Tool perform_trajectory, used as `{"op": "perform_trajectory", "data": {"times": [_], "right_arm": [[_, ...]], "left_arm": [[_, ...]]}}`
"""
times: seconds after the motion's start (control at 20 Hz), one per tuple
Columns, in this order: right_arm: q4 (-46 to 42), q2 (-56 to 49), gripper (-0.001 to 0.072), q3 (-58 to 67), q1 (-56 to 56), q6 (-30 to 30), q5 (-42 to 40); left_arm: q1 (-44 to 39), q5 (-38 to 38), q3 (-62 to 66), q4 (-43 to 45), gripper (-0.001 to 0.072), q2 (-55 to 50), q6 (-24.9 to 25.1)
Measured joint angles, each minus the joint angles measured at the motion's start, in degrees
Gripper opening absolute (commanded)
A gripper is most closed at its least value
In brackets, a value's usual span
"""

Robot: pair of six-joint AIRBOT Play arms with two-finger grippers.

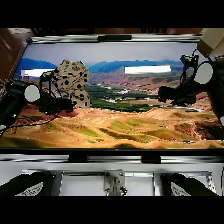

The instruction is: Fold the shirts.

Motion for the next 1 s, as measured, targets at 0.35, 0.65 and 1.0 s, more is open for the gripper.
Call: {"op": "perform_trajectory", "data": {"times": [0.35, 0.65, 1.0], "right_arm": [[0.00, 0.00, 0.0591, 0.00, 0.00, 0.00, 0.00], [0.00, 0.00, 0.0591, 0.00, 0.00, 0.00, 0.00], [0.02, 0.00, 0.0591, 0.00, 0.00, 0.74, -0.92]], "left_arm": [[0.00, 0.00, 0.00, -0.02, 0.0711, -0.02, 0.02], [0.00, 0.02, 0.00, -0.02, 0.0711, 0.00, 0.02], [0.00, 0.02, 0.00, -0.02, 0.0711, 0.00, 0.02]]}}
